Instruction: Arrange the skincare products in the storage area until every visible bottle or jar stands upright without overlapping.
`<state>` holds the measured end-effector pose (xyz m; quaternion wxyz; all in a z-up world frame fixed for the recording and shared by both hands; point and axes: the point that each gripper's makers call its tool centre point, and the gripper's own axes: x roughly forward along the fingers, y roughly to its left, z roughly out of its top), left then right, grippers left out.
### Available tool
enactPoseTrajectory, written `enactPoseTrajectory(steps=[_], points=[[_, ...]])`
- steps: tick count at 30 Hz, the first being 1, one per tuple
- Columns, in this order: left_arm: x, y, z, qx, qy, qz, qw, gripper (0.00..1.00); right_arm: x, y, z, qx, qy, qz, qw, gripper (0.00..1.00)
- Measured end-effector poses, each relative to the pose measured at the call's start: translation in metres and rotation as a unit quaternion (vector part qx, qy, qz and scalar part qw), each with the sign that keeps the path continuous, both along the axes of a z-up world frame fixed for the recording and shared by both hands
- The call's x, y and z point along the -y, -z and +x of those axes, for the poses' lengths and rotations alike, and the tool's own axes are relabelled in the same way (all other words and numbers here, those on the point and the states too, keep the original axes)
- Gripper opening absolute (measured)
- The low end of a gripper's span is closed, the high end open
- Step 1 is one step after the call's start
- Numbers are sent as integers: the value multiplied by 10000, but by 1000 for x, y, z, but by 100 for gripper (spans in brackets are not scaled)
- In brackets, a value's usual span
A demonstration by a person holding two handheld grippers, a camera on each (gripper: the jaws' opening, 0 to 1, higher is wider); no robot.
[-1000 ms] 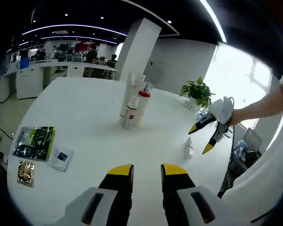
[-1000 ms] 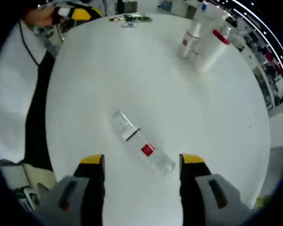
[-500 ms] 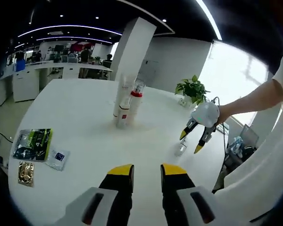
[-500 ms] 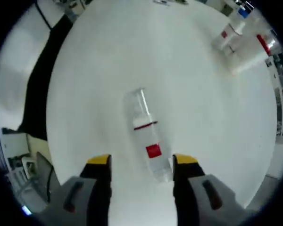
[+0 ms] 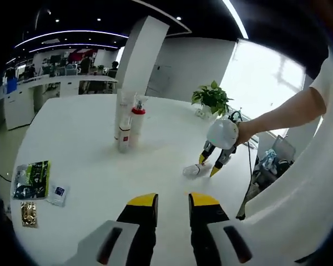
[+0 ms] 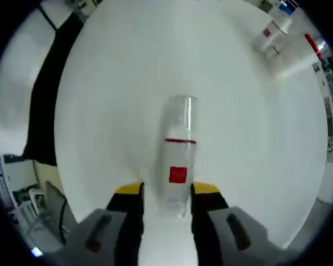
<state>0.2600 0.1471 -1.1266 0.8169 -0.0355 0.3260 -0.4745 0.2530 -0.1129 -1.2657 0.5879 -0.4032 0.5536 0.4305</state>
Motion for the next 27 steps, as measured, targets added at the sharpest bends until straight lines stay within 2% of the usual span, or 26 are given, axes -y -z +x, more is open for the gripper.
enactPoseTrajectory(steps=[2,4,7,9,11,12,17,20,21,23,26,27], points=[[7,-9,-10,122,343,107,9993,22,-2,0,-5,22,231,68,9997,22],[10,-15,-15,144,438,72,9989,22,-1,-1,-4,111,393,84,9991,21],[12,-23,-25,32,503,66,9987,22,1,-2,-3,282,637,110,9975,20],[13,-26,-30,-48,511,23,9987,22,1,-3,-4,412,717,111,9965,19],[19,-36,-38,-268,463,-231,9983,23,1,-4,-4,562,736,121,9956,19],[21,-38,-40,-296,479,-290,9980,23,1,-4,-5,666,864,144,9939,19],[26,-41,-37,-311,313,-522,9977,23,-3,-6,-6,792,1237,353,9885,18],[27,-37,-35,-337,294,-497,9978,23,-10,-7,-6,893,1582,587,9816,18],[28,-37,-35,-320,297,-498,9978,23,-14,-7,-6,906,1828,721,9763,18],[28,-37,-35,-303,312,-493,9978,23,-18,-9,-6,936,1953,838,9727,18],[27,-35,-33,-271,291,-447,9982,24,-28,-16,0,1126,2353,1162,9583,18],[26,-33,-31,-305,176,-509,9981,24,-34,-20,3,1183,2546,1358,9501,18]])
